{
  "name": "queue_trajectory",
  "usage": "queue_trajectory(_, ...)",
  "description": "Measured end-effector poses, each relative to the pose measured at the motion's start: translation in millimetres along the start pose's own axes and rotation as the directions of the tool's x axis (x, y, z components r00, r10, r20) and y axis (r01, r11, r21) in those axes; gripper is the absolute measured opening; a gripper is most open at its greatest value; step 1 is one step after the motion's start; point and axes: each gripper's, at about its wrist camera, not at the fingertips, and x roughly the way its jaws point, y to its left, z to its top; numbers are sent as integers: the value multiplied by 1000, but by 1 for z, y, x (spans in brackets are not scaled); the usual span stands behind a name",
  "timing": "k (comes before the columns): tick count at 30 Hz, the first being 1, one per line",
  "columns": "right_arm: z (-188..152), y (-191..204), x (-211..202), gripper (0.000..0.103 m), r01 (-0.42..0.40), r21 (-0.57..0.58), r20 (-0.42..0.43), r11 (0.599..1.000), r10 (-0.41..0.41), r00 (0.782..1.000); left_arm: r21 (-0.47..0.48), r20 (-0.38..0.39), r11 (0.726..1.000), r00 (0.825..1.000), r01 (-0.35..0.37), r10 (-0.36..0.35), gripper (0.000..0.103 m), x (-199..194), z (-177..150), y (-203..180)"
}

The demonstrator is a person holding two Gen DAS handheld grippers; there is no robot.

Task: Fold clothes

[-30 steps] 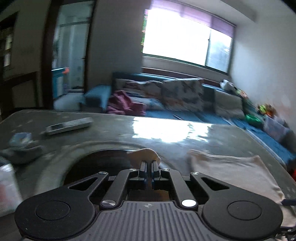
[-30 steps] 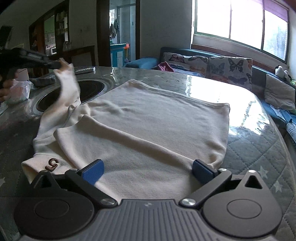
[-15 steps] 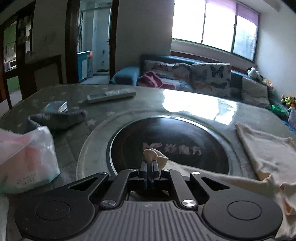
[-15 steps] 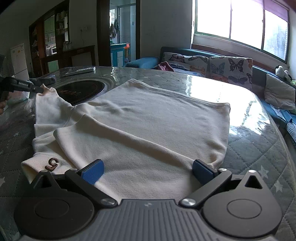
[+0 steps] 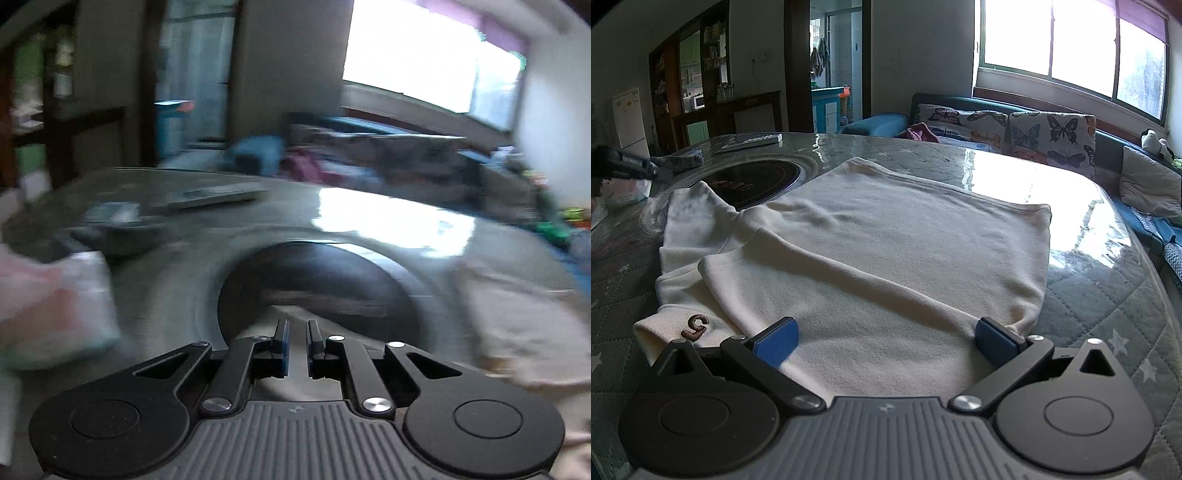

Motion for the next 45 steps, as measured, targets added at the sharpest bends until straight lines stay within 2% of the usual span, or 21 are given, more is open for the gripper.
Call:
queue_trajectory(1, 0, 0, 0, 103, 0, 0, 0, 1000, 0, 1000, 13, -6, 998, 998, 63, -63, 10, -2, 0, -14)
queue_trajectory(3, 0, 0, 0, 103, -1, 1, 0, 1000, 1, 1000, 36, -21, 983, 983, 182, -181, 10, -4, -1, -42)
queue_trajectory(6, 0, 0, 0, 103, -2, 2, 0, 1000, 2, 1000, 49, -63, 940, 940, 338, -335, 10, 3, -6, -83)
queue_trajectory(7, 0, 0, 0, 103, -2, 2, 1, 1000, 2, 1000, 53, -80, 925, 925, 376, -371, 10, 7, -8, -95)
queue_trajectory(9, 0, 0, 0, 103, -2, 3, 1, 1000, 2, 1000, 75, -105, 905, 906, 418, -410, 10, 15, -13, -116)
queue_trajectory(12, 0, 0, 0, 103, -2, 3, 1, 1000, 2, 1000, 65, -140, 892, 889, 448, -436, 10, 31, -19, -131)
queue_trajectory(17, 0, -1, 0, 103, -3, 4, 2, 1000, 3, 1000, 45, -182, 936, 925, 348, -335, 10, 57, -26, -118)
queue_trajectory(19, 0, -1, 0, 103, -4, 5, 2, 1000, 4, 1000, 38, -179, 939, 927, 342, -330, 9, 57, -28, -108)
queue_trajectory(22, 0, -1, 1, 103, -5, 6, 1, 1000, 5, 1000, 26, -178, 933, 921, 358, -348, 9, 53, -24, -103)
queue_trajectory(26, 0, -1, 1, 103, -6, 7, 1, 1000, 6, 1000, 42, -158, 931, 922, 363, -352, 10, 61, -14, -118)
queue_trajectory(31, 0, -1, 1, 103, -7, 7, 1, 1000, 7, 1000, 58, -167, 951, 942, 303, -290, 9, 82, -13, -125)
queue_trajectory(35, 0, -1, 0, 103, -6, 7, 1, 1000, 6, 1000, 26, -150, 958, 949, 286, -279, 11, 70, -9, -110)
queue_trajectory(37, 0, -1, 0, 103, -6, 6, 1, 1000, 6, 1000, 21, -122, 964, 958, 264, -259, 25, 58, -9, -99)
queue_trajectory(40, 0, -1, 1, 103, -5, 5, 1, 1000, 5, 1000, -10, -101, 981, 975, 196, -196, 35, 46, -11, -75)
queue_trajectory(41, 0, -1, 1, 103, -5, 5, 1, 1000, 5, 1000, -24, -103, 985, 979, 172, -173, 36, 44, -11, -67)
queue_trajectory(43, 0, -1, 1, 103, -4, 4, 1, 1000, 4, 1000, -45, -103, 992, 987, 119, -123, 45, 40, -13, -52)
queue_trajectory(45, 0, 0, 1, 103, -4, 3, 1, 1000, 4, 1000, -61, -94, 995, 992, 79, -84, 49, 35, -15, -40)
